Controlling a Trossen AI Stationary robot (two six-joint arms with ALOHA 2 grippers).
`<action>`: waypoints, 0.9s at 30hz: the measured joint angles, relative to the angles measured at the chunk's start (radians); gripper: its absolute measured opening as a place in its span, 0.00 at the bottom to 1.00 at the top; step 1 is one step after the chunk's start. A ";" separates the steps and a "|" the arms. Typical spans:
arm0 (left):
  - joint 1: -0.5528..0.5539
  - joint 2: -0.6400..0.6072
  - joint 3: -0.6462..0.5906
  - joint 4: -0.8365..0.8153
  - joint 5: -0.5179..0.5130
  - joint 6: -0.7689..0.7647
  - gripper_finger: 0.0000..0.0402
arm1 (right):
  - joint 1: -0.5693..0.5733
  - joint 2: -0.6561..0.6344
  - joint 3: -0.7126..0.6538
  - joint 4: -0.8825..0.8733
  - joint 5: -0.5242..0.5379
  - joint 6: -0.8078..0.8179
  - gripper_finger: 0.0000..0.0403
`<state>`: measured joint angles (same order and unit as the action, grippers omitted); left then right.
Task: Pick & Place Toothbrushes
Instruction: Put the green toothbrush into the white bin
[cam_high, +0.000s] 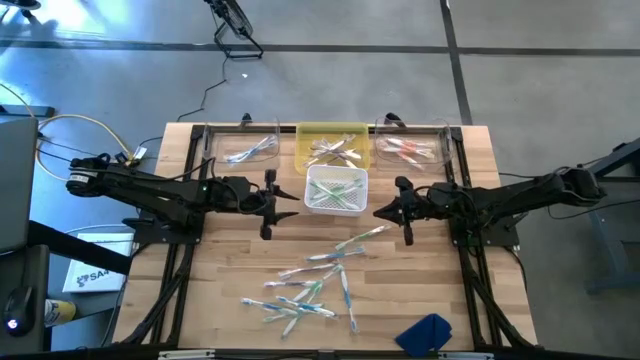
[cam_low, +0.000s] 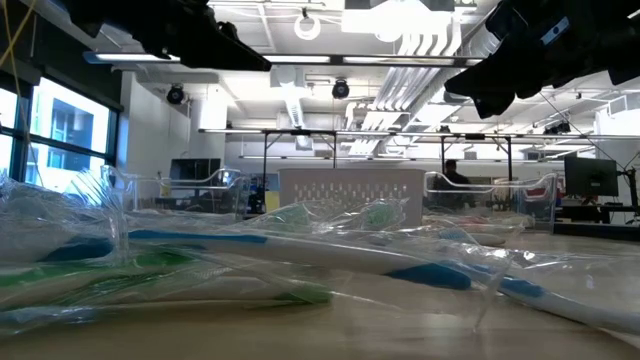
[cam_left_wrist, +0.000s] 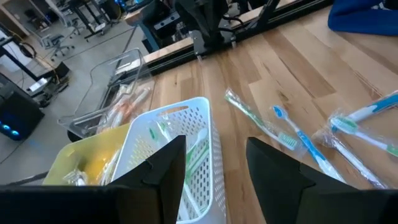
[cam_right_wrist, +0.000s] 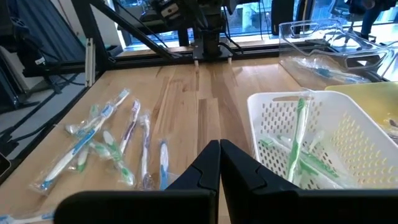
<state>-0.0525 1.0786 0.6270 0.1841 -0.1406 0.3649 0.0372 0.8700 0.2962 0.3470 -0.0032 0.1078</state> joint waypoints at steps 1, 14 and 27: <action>0.000 0.000 0.000 0.000 0.000 0.000 0.41 | 0.000 0.000 0.000 0.000 -0.002 0.000 0.01; 0.000 0.000 0.000 0.000 -0.003 0.001 0.41 | 0.052 0.100 0.000 -0.012 -0.035 -0.007 0.01; 0.000 0.000 0.000 -0.002 -0.003 0.026 0.41 | 0.092 0.305 0.000 -0.099 0.142 0.076 0.01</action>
<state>-0.0525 1.0786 0.6270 0.1825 -0.1432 0.3912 0.1291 1.1752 0.2962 0.2484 0.1393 0.1835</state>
